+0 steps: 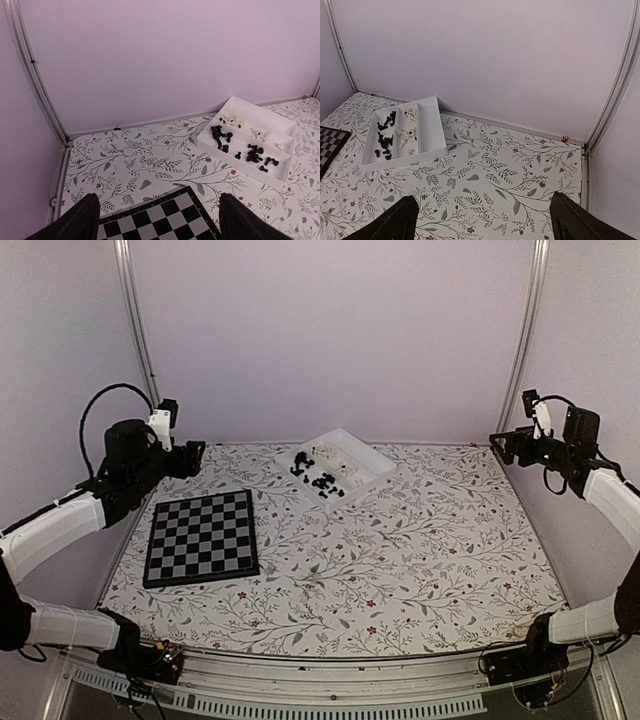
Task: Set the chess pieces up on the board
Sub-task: Move the storage box to the center of the board.
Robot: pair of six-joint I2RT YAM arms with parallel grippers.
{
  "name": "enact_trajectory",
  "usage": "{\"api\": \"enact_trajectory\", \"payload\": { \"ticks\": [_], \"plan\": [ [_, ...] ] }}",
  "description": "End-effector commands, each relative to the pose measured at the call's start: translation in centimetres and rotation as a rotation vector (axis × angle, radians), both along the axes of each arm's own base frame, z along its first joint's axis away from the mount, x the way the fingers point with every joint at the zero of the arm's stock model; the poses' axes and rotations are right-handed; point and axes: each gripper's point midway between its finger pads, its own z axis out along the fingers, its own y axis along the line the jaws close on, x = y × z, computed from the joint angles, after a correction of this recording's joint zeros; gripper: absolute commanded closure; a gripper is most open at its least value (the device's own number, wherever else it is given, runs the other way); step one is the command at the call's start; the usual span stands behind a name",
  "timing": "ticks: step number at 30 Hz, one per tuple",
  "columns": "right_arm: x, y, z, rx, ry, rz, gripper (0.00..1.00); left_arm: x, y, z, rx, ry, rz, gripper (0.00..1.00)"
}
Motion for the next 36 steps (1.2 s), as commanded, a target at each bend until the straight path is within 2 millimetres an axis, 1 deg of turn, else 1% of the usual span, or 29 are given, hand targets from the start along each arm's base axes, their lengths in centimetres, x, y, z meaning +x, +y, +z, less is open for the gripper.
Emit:
{"api": "enact_trajectory", "payload": {
  "ticks": [1, 3, 5, 6, 8, 10, 11, 12, 13, 14, 18, 19, 21, 23, 24, 25, 26, 27, 28, 30, 33, 34, 35, 36],
  "plan": [
    [0.5, 0.3, -1.3, -0.015, -0.023, 0.020, 0.04, 0.2, -0.5, 0.9, -0.037, -0.048, -0.060, 0.15],
    [-0.2, 1.7, -2.3, -0.023, -0.009, 0.115, 0.03, 0.3, -0.7, 0.8, -0.041, -0.042, -0.073, 0.16],
    [-0.4, 3.2, -2.9, -0.038, 0.007, 0.171, 0.03, 0.5, -1.1, 0.6, -0.045, -0.027, -0.089, 0.17],
    [-0.2, 4.3, -3.5, -0.051, 0.030, 0.190, 0.03, 0.7, -1.3, 0.4, -0.054, -0.010, -0.099, 0.21],
    [-0.1, 6.8, -4.1, -0.088, 0.048, 0.248, 0.06, 1.0, -2.2, -0.2, -0.061, 0.037, -0.144, 0.33],
    [0.0, 9.4, -4.6, -0.115, 0.061, 0.310, 0.08, 1.5, -3.2, -1.3, -0.068, 0.107, -0.187, 0.43],
    [0.0, 10.8, -4.9, -0.127, 0.075, 0.341, 0.10, 1.8, -3.5, -1.8, -0.074, 0.137, -0.197, 0.46],
    [-0.1, 12.3, -5.2, -0.144, 0.085, 0.375, 0.12, 2.1, -3.7, -2.1, -0.082, 0.158, -0.201, 0.45],
    [0.0, 13.7, -6.1, -0.163, 0.114, 0.401, 0.15, 2.3, -3.9, -2.4, -0.088, 0.173, -0.207, 0.44],
    [-0.1, 15.4, -6.5, -0.192, 0.130, 0.432, 0.18, 2.4, -4.0, -2.5, -0.092, 0.180, -0.209, 0.43],
    [-0.2, 21.8, -10.1, -0.332, 0.219, 0.557, 0.27, 2.3, -4.3, -2.3, -0.105, 0.185, -0.220, 0.39],
    [-0.3, 23.3, -10.7, -0.351, 0.234, 0.589, 0.28, 2.2, -4.3, -2.2, -0.106, 0.183, -0.224, 0.38],
    [-0.3, 26.3, -12.9, -0.381, 0.289, 0.649, 0.30, 2.1, -4.3, -2.0, -0.105, 0.181, -0.223, 0.37],
    [-0.4, 29.2, -13.6, -0.403, 0.311, 0.694, 0.31, 2.1, -4.2, -1.9, -0.104, 0.179, -0.221, 0.35],
    [-0.5, 30.5, -14.9, -0.419, 0.343, 0.714, 0.31, 2.0, -4.3, -1.8, -0.103, 0.180, -0.221, 0.33],
    [-0.4, 31.9, -15.8, -0.436, 0.362, 0.730, 0.31, 1.9, -4.3, -1.7, -0.103, 0.177, -0.224, 0.31],
    [-0.3, 33.0, -16.2, -0.450, 0.373, 0.737, 0.31, 1.9, -4.4, -1.5, -0.105, 0.174, -0.226, 0.28],
    [-0.1, 34.1, -17.5, -0.468, 0.401, 0.744, 0.31, 1.8, -4.5, -1.4, -0.105, 0.170, -0.229, 0.27],
    [0.2, 35.2, -17.7, -0.475, 0.408, 0.746, 0.31, 1.7, -4.7, -1.3, -0.104, 0.169, -0.236, 0.25],
    [1.1, 36.9, -19.4, -0.484, 0.447, 0.743, 0.31, 1.5, -4.9, -1.1, -0.102, 0.164, -0.243, 0.24],
    [2.8, 38.6, -19.9, -0.472, 0.466, 0.717, 0.29, 1.3, -5.5, -1.0, -0.106, 0.162, -0.264, 0.23],
    [3.2, 39.0, -20.9, -0.477, 0.481, 0.711, 0.29, 1.2, -5.6, -1.0, -0.108, 0.165, -0.269, 0.23],
    [3.7, 39.4, -20.8, -0.476, 0.475, 0.705, 0.28, 1.1, -5.9, -1.0, -0.109, 0.166, -0.276, 0.23],
    [4.0, 39.7, -21.3, -0.477, 0.483, 0.702, 0.28, 1.1, -6.0, -1.0, -0.107, 0.165, -0.281, 0.23]
  ]
}}
